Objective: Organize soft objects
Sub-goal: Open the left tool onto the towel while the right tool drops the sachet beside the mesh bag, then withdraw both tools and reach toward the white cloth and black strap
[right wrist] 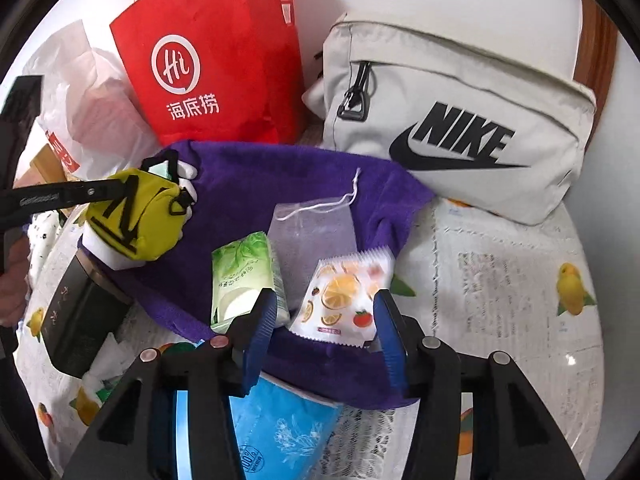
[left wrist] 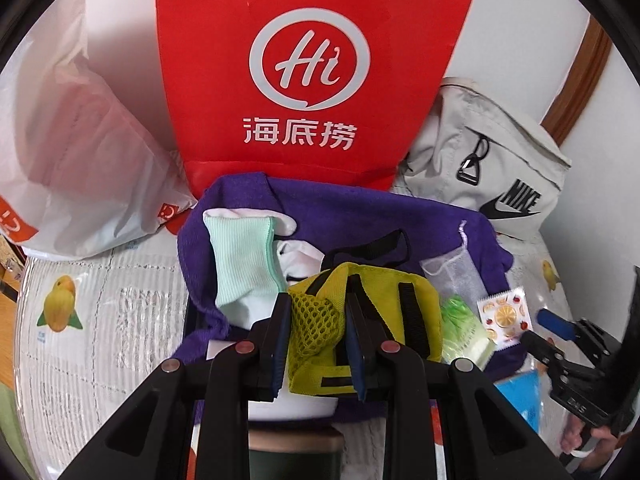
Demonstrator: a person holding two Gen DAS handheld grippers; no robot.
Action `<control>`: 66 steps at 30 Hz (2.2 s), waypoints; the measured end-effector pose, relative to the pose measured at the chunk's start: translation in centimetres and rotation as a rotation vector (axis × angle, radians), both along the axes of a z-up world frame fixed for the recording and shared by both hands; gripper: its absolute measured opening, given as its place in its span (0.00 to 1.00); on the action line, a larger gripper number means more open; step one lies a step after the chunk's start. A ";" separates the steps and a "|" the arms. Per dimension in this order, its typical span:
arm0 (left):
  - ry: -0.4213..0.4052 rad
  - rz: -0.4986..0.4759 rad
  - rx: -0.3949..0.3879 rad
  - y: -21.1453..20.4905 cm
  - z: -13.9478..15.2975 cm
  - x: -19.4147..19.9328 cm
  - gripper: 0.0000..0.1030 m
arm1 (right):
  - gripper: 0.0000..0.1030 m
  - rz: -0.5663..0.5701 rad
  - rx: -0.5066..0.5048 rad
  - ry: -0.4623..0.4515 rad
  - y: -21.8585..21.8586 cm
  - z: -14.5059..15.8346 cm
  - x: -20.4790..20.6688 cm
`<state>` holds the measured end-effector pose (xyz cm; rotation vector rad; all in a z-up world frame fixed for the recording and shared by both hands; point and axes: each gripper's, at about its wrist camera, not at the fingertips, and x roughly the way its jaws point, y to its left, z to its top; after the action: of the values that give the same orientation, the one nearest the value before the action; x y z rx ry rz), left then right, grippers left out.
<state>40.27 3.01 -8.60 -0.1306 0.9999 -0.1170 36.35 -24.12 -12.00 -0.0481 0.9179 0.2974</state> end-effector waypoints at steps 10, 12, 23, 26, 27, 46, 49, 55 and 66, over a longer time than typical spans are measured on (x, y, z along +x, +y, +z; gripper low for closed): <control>0.060 0.025 0.024 0.6 -2.5 2.7 0.24 | 0.49 -0.017 0.014 -0.021 -0.8 1.0 -0.2; 0.068 0.025 0.025 0.6 -2.9 2.9 0.25 | 0.50 -0.025 0.017 -0.027 -1.0 1.2 -0.3; 0.064 0.057 0.048 0.7 -2.5 2.7 0.56 | 0.51 -0.041 0.048 -0.034 -1.3 2.0 -1.4; 0.054 0.061 0.049 0.9 -1.5 1.9 0.56 | 0.51 -0.031 0.052 -0.039 -1.0 2.4 -2.4; 0.048 0.061 0.048 1.0 -1.1 1.5 0.56 | 0.51 -0.026 0.052 -0.040 -0.8 2.6 -2.8; 0.020 0.094 0.067 2.7 2.5 -11.1 0.56 | 0.51 0.128 0.099 -0.043 2.8 3.4 -16.1; 0.010 0.100 0.068 2.7 2.7 -13.3 0.56 | 0.48 0.166 0.091 -0.049 3.4 3.1 -18.4; 0.014 0.090 0.038 2.6 1.7 -17.7 0.56 | 0.47 0.197 0.094 -0.016 4.0 1.4 -20.7; 0.096 0.041 -0.005 -0.2 -4.6 -21.0 0.56 | 0.46 0.194 0.074 0.054 3.7 -2.3 -21.6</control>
<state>19.26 2.83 -13.19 -0.1622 1.0917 -0.0767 14.77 -20.45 -14.35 -0.0612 0.9572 0.5142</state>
